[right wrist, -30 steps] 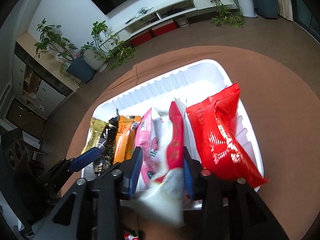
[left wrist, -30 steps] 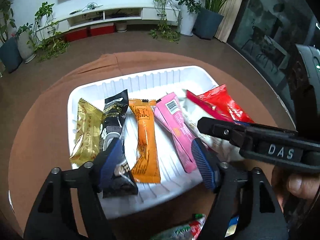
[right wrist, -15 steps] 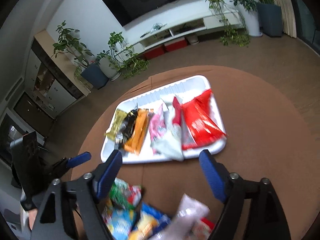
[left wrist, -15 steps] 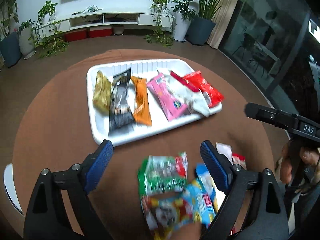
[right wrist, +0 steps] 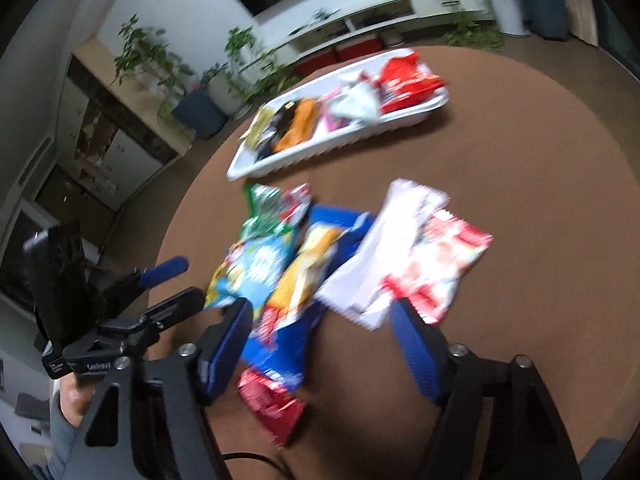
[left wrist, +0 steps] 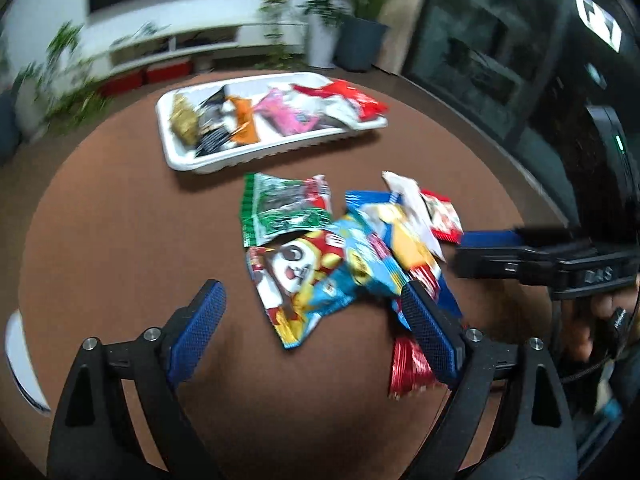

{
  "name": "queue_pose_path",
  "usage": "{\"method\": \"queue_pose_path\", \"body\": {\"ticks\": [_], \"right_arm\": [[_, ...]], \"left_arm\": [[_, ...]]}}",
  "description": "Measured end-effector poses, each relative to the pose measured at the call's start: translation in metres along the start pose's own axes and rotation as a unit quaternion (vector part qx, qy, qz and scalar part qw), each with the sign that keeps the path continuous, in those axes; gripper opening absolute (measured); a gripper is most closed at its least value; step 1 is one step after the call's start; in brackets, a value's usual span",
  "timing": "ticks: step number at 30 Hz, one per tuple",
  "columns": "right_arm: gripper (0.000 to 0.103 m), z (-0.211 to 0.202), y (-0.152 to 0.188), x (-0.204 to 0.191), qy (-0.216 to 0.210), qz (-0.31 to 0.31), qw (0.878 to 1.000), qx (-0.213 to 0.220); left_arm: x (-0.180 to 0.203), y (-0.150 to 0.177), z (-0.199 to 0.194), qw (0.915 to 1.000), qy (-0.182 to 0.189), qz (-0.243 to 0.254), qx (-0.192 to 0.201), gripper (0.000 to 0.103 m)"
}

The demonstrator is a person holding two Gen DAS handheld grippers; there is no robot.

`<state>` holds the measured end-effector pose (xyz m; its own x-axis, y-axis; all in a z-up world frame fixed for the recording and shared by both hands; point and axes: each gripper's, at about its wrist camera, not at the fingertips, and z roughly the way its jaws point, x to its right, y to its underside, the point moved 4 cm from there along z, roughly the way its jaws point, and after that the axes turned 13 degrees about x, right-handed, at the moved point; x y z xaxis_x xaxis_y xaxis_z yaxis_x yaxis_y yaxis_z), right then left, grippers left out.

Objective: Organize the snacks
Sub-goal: 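Grasp the panda-print blue bag with left gripper while right grasps the blue cake packet, then carry the panda bag into the tray with left gripper while right carries the cake packet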

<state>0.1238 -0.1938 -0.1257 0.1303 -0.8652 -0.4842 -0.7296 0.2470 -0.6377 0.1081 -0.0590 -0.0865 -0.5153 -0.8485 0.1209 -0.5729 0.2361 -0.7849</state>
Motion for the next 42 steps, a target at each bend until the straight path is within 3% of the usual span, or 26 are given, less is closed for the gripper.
{"method": "queue_pose_path", "body": {"ticks": [6, 16, 18, 24, 32, 33, 37, 42], "right_arm": [[0.054, 0.023, 0.011, -0.021, 0.011, -0.024, 0.999, -0.039], [0.049, 0.050, 0.003, -0.014, 0.064, -0.053, 0.995, -0.061], [0.044, 0.052, 0.001, -0.014, 0.070, -0.064, 0.994, -0.058], [0.030, 0.047, 0.007, -0.014, 0.081, -0.092, 0.991, -0.059], [0.029, 0.034, 0.017, -0.012, 0.078, -0.103, 0.990, -0.059], [0.029, 0.033, 0.018, -0.011, 0.077, -0.103, 0.990, -0.058], [0.029, 0.028, 0.021, -0.010, 0.072, -0.104, 0.990, -0.057], [0.028, 0.027, 0.023, -0.012, 0.064, -0.100, 0.991, -0.055]], "left_arm": [[0.021, 0.002, -0.012, 0.9962, 0.012, 0.087, -0.003, 0.089], [0.017, -0.004, -0.012, 0.9931, 0.015, 0.116, -0.004, 0.089], [0.019, -0.010, -0.008, 0.9917, 0.016, 0.128, -0.007, 0.089], [0.022, -0.014, 0.024, 0.9869, -0.002, 0.150, -0.059, 0.089], [0.016, -0.011, 0.065, 0.9843, -0.027, 0.136, -0.109, 0.088], [0.013, -0.010, 0.070, 0.9842, -0.034, 0.129, -0.117, 0.087], [0.007, -0.005, 0.081, 0.9857, -0.031, 0.099, -0.132, 0.058], [0.009, -0.006, 0.084, 0.9878, -0.029, 0.086, -0.126, 0.047]]}}
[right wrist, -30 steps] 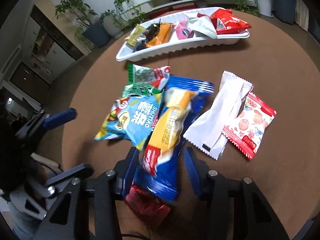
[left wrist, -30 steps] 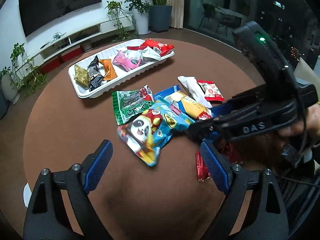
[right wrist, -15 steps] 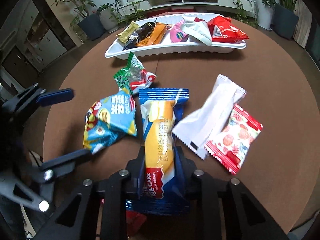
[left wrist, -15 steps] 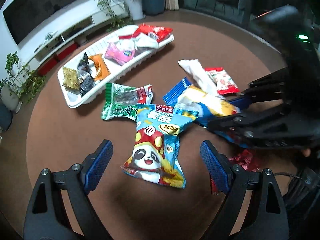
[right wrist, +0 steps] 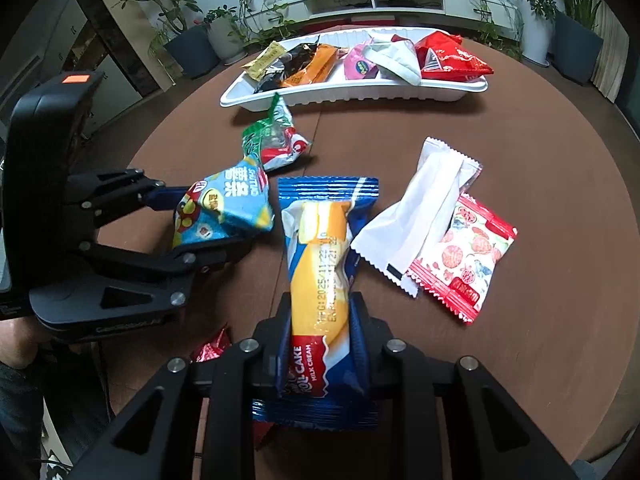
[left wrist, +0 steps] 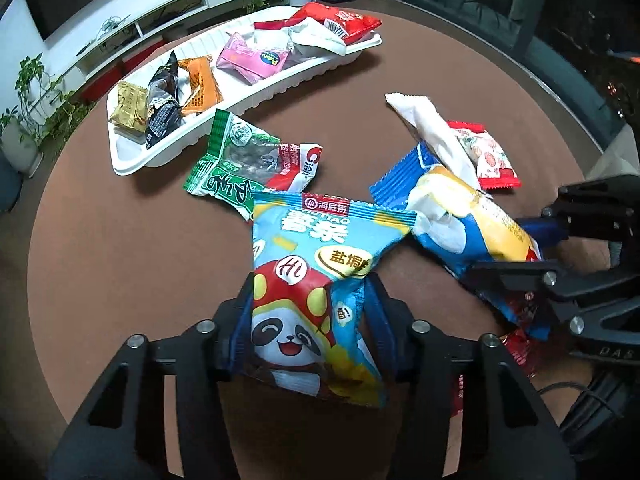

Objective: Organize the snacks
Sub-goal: 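Carry the panda bag into the tray with left gripper while right carries the cake packet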

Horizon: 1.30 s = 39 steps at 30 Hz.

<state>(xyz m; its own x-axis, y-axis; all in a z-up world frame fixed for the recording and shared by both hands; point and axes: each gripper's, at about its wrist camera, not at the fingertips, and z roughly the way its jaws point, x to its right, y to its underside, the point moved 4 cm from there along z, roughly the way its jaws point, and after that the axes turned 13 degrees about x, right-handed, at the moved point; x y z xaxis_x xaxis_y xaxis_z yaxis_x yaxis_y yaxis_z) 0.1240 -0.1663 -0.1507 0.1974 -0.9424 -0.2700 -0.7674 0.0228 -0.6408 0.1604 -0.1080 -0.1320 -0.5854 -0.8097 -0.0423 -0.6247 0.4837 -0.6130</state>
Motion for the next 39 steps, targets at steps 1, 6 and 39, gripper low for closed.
{"method": "queue_pose_path", "body": {"ticks": [1, 6, 39], "right_arm": [[0.028, -0.002, 0.001, 0.000, -0.002, 0.001, 1.000, 0.001], [0.027, -0.014, 0.004, 0.000, -0.010, 0.011, 1.000, 0.015], [0.027, -0.053, -0.161, 0.090, -0.057, 0.147, 0.975, 0.158]], "left_arm": [[0.000, 0.000, 0.000, 1.0000, 0.001, -0.004, 0.002, 0.045], [-0.006, 0.003, -0.006, 0.9988, 0.019, -0.042, 0.017, 0.037], [-0.132, -0.106, -0.059, 0.9468, 0.030, -0.270, 0.173, 0.036]]}}
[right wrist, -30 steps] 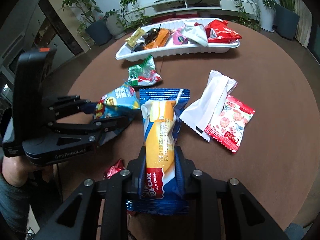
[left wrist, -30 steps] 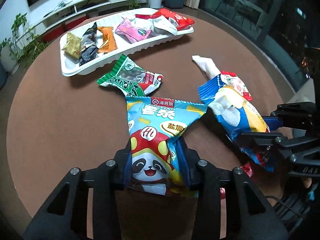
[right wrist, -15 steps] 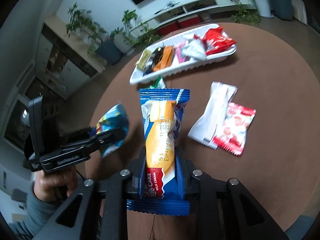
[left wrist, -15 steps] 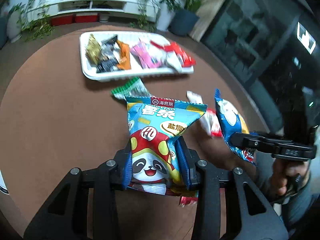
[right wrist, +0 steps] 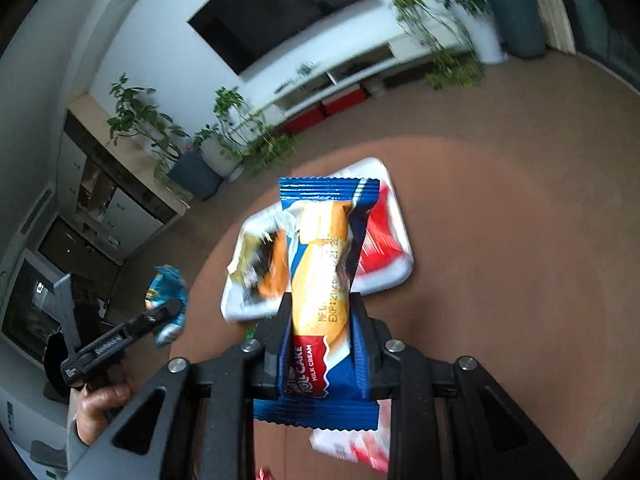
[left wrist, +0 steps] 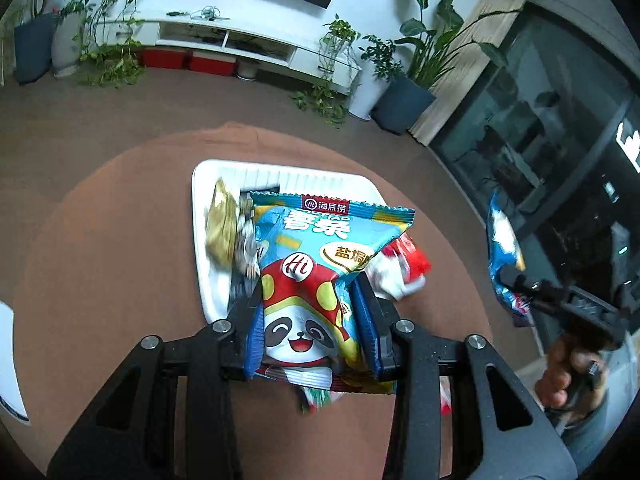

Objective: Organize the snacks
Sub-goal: 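Carry the panda bag into the tray with left gripper while right carries the cake packet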

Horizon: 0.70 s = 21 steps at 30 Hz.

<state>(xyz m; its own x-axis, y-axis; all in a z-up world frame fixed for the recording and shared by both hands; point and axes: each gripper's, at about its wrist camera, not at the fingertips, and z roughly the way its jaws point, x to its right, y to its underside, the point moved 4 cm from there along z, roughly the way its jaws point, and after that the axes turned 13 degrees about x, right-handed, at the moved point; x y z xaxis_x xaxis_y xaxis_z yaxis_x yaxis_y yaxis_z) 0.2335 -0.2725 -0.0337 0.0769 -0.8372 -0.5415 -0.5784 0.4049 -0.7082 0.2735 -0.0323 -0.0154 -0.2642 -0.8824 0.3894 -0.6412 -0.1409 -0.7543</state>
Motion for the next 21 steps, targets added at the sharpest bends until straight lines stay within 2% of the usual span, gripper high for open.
{"method": "queue_pose_path", "body": {"ticks": [4, 8, 13, 21], "right_arm": [[0.027, 0.045, -0.023, -0.027, -0.007, -0.033, 0.999, -0.014], [0.027, 0.077, -0.029, -0.043, -0.008, -0.058, 0.998, -0.029], [0.027, 0.116, -0.026, -0.046, 0.010, -0.080, 0.995, -0.055], [0.027, 0.155, -0.007, -0.042, 0.047, -0.113, 0.989, -0.085]], "left_arm": [[0.005, -0.016, 0.027, 0.9999, -0.012, 0.011, -0.003, 0.036], [0.005, -0.023, 0.051, 0.9995, -0.022, 0.020, -0.012, 0.036], [0.003, -0.020, 0.083, 0.9987, -0.035, 0.025, -0.027, 0.037], [-0.009, -0.006, 0.116, 0.9966, -0.060, 0.038, -0.042, 0.037]]}}
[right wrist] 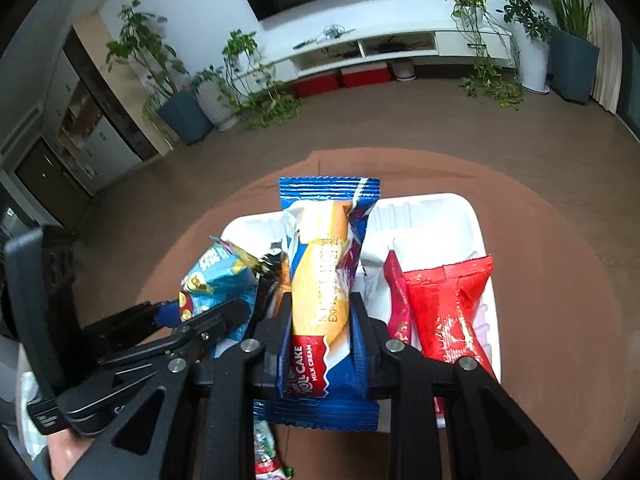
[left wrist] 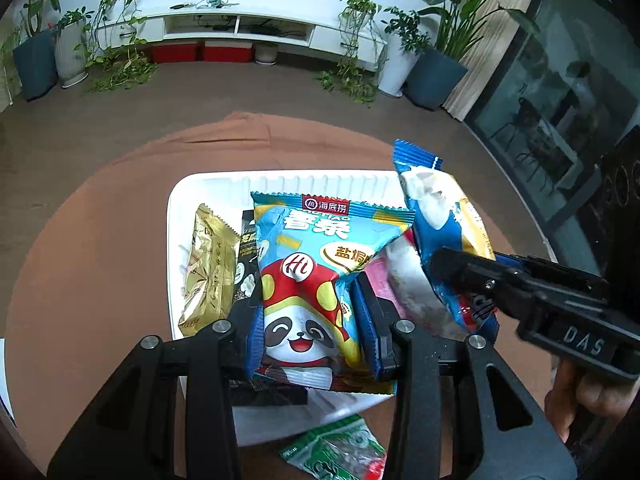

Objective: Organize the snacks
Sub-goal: 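Carry the panda bag into the tray with left gripper while right carries the cake packet, then open both grippers over the tray and lift them away, then move both grippers over the red candy packet and the white-red packet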

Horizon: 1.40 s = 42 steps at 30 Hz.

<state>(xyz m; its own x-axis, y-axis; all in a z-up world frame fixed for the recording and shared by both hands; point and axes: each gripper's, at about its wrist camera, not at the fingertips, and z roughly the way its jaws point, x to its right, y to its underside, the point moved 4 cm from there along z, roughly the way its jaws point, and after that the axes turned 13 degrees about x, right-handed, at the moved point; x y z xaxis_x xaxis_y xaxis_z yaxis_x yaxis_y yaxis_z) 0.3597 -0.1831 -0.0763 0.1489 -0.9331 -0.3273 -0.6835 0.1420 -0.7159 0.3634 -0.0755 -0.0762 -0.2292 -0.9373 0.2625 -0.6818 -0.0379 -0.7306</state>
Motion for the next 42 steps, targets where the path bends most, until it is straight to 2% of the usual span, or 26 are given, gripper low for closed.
{"method": "queue_pose_path", "body": {"ticks": [8, 14, 18, 25, 30, 34, 36, 39, 40, 42], "right_arm": [[0.028, 0.021, 0.013, 0.000, 0.014, -0.004, 1.000, -0.023], [0.030, 0.025, 0.016, 0.001, 0.018, -0.001, 1.000, -0.026], [0.033, 0.026, 0.018, 0.003, 0.018, 0.003, 0.999, -0.029], [0.037, 0.022, 0.019, 0.006, 0.017, 0.004, 1.000, -0.025], [0.051, 0.008, 0.018, 0.006, 0.013, 0.007, 1.000, -0.012], [0.065, -0.018, 0.017, 0.005, 0.000, 0.009, 1.000, 0.005], [0.075, -0.036, 0.019, 0.004, -0.007, 0.006, 1.000, 0.019], [0.083, -0.064, 0.029, 0.003, -0.021, 0.003, 0.999, 0.040], [0.085, -0.078, 0.038, 0.004, -0.027, 0.001, 0.998, 0.050], [0.088, -0.097, 0.054, 0.009, -0.025, -0.001, 0.998, 0.059]], "left_arm": [[-0.005, 0.004, 0.028, 0.9998, -0.013, 0.012, 0.000, 0.040], [-0.005, 0.011, 0.036, 0.9995, -0.026, 0.017, -0.009, 0.050], [-0.010, 0.011, 0.042, 0.9995, -0.026, 0.015, -0.010, 0.051], [-0.009, 0.013, 0.032, 0.9995, -0.026, 0.015, -0.006, 0.052], [-0.008, 0.011, 0.010, 0.9994, -0.029, 0.014, 0.013, 0.061], [-0.001, 0.009, -0.016, 0.9990, -0.023, 0.020, 0.032, 0.079], [0.002, 0.011, -0.033, 0.9988, -0.015, 0.019, 0.042, 0.086], [0.003, 0.026, -0.062, 0.9985, -0.005, 0.016, 0.051, 0.091], [0.004, 0.032, -0.070, 0.9985, -0.004, 0.017, 0.052, 0.095], [0.002, 0.047, -0.087, 0.9986, -0.003, 0.016, 0.051, 0.097]]}}
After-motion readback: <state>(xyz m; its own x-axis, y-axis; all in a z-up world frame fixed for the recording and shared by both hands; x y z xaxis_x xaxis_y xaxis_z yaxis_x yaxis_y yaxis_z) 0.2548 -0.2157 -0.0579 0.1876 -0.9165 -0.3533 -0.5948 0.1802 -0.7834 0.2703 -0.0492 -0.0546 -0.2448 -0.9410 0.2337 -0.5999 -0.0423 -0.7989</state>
